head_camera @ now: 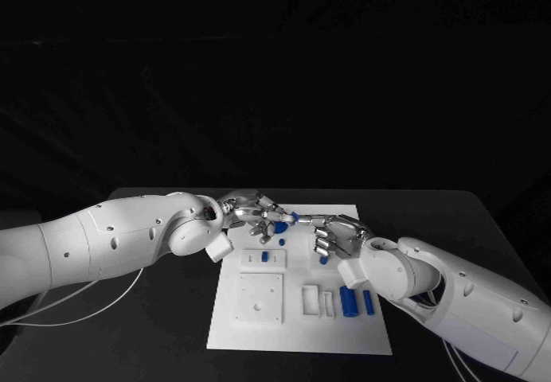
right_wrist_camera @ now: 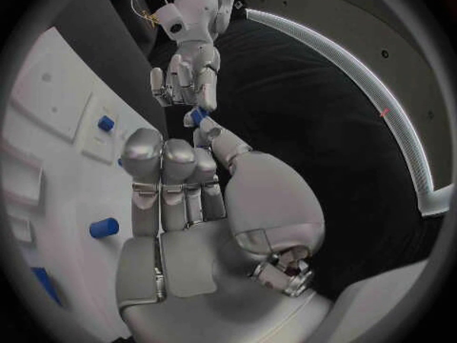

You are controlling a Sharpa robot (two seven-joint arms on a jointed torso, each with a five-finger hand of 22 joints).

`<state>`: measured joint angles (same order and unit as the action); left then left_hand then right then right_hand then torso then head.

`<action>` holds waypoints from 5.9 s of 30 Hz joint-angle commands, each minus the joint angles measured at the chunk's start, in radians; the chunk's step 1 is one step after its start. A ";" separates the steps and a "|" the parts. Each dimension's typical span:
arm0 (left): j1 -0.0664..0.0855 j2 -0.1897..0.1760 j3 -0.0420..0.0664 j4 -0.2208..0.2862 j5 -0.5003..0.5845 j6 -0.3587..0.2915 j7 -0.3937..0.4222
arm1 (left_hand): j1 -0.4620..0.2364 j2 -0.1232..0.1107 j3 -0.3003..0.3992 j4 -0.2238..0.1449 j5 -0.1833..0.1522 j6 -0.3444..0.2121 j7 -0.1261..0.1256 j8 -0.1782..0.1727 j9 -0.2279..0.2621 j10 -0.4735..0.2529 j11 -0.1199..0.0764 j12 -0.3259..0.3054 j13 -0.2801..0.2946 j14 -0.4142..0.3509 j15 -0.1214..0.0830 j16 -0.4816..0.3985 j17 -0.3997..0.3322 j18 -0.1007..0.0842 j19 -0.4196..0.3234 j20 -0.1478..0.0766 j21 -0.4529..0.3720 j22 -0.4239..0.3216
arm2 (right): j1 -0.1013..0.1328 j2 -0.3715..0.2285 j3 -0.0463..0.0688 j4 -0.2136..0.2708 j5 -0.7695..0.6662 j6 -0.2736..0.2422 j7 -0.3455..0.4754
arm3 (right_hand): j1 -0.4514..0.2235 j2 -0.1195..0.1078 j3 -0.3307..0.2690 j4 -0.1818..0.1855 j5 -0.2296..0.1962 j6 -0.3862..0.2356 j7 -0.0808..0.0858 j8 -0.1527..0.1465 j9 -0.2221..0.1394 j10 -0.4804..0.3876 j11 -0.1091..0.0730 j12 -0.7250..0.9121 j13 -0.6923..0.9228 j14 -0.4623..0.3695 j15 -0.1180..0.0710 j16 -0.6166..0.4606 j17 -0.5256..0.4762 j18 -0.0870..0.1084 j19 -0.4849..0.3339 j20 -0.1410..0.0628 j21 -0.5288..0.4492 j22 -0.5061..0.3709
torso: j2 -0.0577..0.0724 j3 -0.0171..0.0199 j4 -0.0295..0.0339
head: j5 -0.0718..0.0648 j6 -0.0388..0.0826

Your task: Assemble the parts on the task board

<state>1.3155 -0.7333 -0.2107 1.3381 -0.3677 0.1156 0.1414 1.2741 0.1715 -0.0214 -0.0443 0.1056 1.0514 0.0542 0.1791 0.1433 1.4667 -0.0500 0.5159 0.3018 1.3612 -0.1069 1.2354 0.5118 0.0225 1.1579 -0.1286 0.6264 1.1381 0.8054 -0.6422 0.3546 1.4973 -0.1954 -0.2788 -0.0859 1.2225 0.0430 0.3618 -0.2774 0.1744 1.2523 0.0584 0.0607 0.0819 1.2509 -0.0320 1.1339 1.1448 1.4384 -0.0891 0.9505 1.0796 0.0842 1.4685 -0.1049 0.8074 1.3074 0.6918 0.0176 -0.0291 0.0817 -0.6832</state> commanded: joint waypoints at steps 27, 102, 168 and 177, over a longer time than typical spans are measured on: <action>0.001 -0.001 0.001 0.003 0.062 -0.057 0.019 | -0.006 0.022 0.087 -0.145 0.281 0.037 -0.024 0.048 0.304 0.046 -0.003 0.056 -0.017 0.016 -0.019 0.008 0.019 0.002 0.009 -0.014 0.005 0.026 | -0.001 -0.041 0.003 -0.019 -0.299 -0.002 0.097 | -0.007 -0.044 -0.226 0.049 0.009 -0.178 0.044 0.003 -0.016 -0.135 0.042 -0.117 -0.129 -0.051 0.029 -0.062 -0.052 0.019 -0.035 0.026 -0.192 0.047 | 0.000 -0.0001 0.0001 | 0.001 0.005; 0.001 0.003 -0.001 0.005 0.034 0.085 -0.064 | -0.283 -0.116 0.475 -0.197 0.395 0.155 -0.074 -0.075 0.966 0.047 -0.032 0.093 -0.022 0.027 -0.038 0.018 0.055 -0.009 0.020 -0.032 -0.009 0.057 | 0.085 0.000 -0.003 0.037 -1.399 0.103 0.116 | 0.092 -0.039 -0.393 -0.004 0.070 -0.164 0.044 0.002 -0.016 -0.181 0.042 -0.096 -0.230 -0.085 0.035 -0.080 -0.125 0.026 -0.036 0.034 -0.302 0.049 | 0.000 -0.0002 0.0003 | 0.004 0.000; 0.000 -0.013 -0.003 0.054 0.011 -0.316 -0.105 | -0.221 -0.141 0.469 -0.149 0.367 0.179 -0.074 -0.107 0.875 0.049 -0.038 0.102 -0.014 0.050 -0.039 0.016 0.078 -0.006 0.041 -0.033 -0.013 0.060 | 0.076 -0.013 -0.025 -0.015 -1.380 -0.103 -0.020 | 0.064 -0.129 -0.427 0.170 0.057 -0.113 0.023 0.003 -0.002 -0.164 0.030 -0.105 -0.237 -0.068 0.025 -0.077 -0.114 0.017 -0.006 0.022 -0.312 0.051 | 0.000 0.0011 -0.0011 | 0.003 0.005; 0.000 -0.014 -0.015 0.096 0.053 -0.474 -0.093 | -0.205 -0.149 0.463 -0.126 0.365 0.176 -0.074 -0.085 0.833 0.048 -0.041 0.109 -0.016 0.054 -0.040 0.016 0.084 -0.005 0.048 -0.035 -0.013 0.059 | 0.071 0.007 -0.025 -0.012 -1.399 -0.097 -0.042 | 0.070 -0.145 -0.454 0.207 0.063 -0.127 0.026 0.003 0.000 -0.169 0.032 -0.107 -0.243 -0.072 0.027 -0.081 -0.118 0.019 -0.007 0.024 -0.322 0.050 | 0.000 0.0001 0.0018 | 0.000 0.005</action>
<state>1.3145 -0.7479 -0.2256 1.4273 -0.3417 -0.2554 0.0346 1.0589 0.0180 0.4409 -0.1763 0.4712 1.1076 0.0886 0.0766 0.9711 1.4790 -0.0734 0.6204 0.2860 1.4085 -0.1431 1.2501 0.5945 0.0225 1.1995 -0.1627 0.6177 1.1982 0.8773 -0.6373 0.3302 1.4845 -1.5800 -0.3739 -0.1065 1.2924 -0.0923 -0.0939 -0.0719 0.2332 1.1324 0.0855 0.0637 0.0818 1.0864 -0.0034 1.0321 0.9025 1.3684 -0.0698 0.8729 0.9625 0.0988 1.4579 -0.0838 0.4913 1.3073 0.6917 0.0180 -0.0293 0.0816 -0.6779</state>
